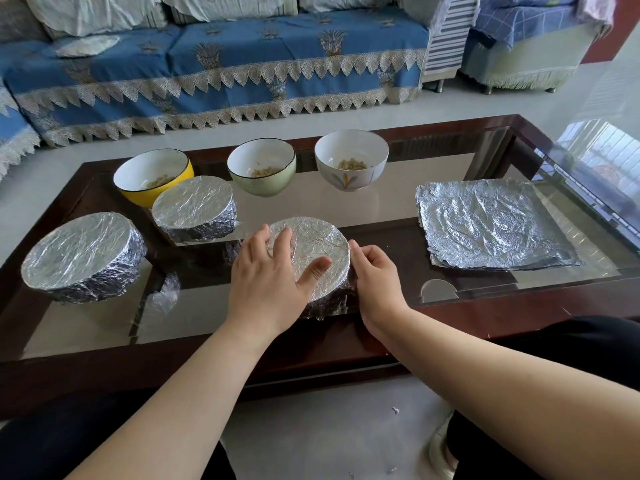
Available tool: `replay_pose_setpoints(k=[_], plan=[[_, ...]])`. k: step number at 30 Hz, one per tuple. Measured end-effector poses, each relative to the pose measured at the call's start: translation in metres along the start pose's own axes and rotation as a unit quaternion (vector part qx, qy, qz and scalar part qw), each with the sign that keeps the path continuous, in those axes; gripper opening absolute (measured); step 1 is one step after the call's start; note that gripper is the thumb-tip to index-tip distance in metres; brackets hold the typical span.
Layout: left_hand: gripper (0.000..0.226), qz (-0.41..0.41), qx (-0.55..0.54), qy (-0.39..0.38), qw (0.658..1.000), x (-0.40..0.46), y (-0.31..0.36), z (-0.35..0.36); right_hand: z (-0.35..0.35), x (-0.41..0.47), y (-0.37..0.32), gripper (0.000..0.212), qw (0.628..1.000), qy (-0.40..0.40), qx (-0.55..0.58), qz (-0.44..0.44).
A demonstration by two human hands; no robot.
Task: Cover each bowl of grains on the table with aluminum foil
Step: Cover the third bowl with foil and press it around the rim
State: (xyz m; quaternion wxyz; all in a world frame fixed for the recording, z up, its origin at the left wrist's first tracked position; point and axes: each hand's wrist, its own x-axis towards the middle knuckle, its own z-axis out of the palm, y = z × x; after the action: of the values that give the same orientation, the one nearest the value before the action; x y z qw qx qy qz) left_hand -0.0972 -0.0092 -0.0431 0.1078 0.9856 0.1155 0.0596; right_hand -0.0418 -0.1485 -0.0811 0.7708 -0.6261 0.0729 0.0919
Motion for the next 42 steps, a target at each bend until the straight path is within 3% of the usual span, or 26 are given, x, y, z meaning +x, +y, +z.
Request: replay_pose_setpoints(k=[6, 9, 15, 21, 26, 30, 34, 37, 42], plan=[[0.128, -0.004, 0.006, 0.001, 1.000, 0.001, 0.002, 0.001, 0.004, 0.002, -0.004, 0.020, 0.995, -0.003, 0.073, 0.063], [0.129, -0.008, 0.003, 0.003, 1.000, 0.000, 0.002, 0.002, 0.007, 0.004, -0.003, 0.004, 0.995, 0.005, 0.086, 0.059], [0.129, -0.031, -0.008, -0.019, 0.999, 0.000, 0.005, 0.000, 0.006, 0.009, -0.005, 0.011, 0.999, -0.007, 0.030, 0.037], [0.117, -0.053, -0.087, -0.121, 0.987, -0.003, 0.006, -0.022, -0.006, 0.021, -0.024, 0.032, 0.996, -0.071, -0.029, 0.038], [0.118, -0.037, -0.007, -0.131, 0.991, -0.004, -0.009, -0.035, -0.011, 0.028, -0.021, 0.035, 0.990, -0.131, -0.029, 0.036], [0.138, 0.024, -0.004, -0.116, 0.993, -0.001, -0.016, -0.025, -0.015, 0.019, -0.007, 0.041, 0.991, -0.037, -0.083, -0.096], [0.148, 0.052, -0.033, -0.137, 0.989, 0.002, -0.017, -0.014, -0.018, -0.010, 0.013, 0.049, 0.958, -0.056, -0.169, -0.227], [0.148, 0.050, -0.007, -0.127, 0.991, 0.003, -0.017, -0.011, -0.015, -0.023, 0.020, 0.041, 0.946, -0.079, -0.197, -0.244], [0.151, 0.043, 0.003, -0.107, 0.993, 0.001, -0.014, -0.009, -0.009, -0.027, 0.021, 0.036, 0.964, -0.055, -0.176, -0.194]])
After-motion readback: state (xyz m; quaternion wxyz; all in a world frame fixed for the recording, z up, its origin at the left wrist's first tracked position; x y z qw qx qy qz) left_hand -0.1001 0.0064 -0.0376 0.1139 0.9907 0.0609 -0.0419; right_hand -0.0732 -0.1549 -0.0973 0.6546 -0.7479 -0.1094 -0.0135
